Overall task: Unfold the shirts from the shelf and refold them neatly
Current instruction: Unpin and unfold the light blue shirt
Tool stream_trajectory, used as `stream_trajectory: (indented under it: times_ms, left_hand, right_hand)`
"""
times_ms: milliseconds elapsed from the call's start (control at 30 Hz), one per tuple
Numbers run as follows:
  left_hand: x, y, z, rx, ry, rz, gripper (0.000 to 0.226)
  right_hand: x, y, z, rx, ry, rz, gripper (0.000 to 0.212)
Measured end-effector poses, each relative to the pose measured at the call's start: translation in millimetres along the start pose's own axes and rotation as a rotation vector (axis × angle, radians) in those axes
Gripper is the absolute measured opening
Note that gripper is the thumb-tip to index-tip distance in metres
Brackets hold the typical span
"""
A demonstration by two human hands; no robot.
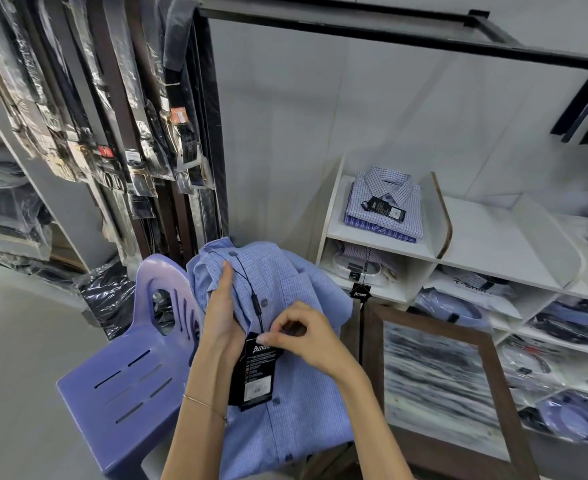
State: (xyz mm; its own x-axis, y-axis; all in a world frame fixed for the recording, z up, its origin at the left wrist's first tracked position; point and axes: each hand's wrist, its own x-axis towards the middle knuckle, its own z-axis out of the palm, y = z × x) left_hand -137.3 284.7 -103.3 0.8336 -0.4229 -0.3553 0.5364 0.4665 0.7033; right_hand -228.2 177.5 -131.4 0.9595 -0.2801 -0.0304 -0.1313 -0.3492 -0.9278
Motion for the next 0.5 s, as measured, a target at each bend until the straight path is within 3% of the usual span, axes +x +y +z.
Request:
stream_trajectory:
  times_ms: [133, 267, 500]
  left_hand:
    - [2, 3, -4, -0.089, 0.016, -0.030, 0.052]
    - [6, 4, -9, -0.106, 0.000, -0.016, 0.051]
    - [-3, -1, -3, 0.187, -0.144, 0.097, 0.036]
  right_hand:
    - [-2, 4, -3, 0.091, -0.047, 0.033, 0.022]
    - [-3, 3, -13, 0.211, 0.009, 0.069, 0.016]
    - [10, -41, -39, 0.458, 0.281, 0.033, 0.015]
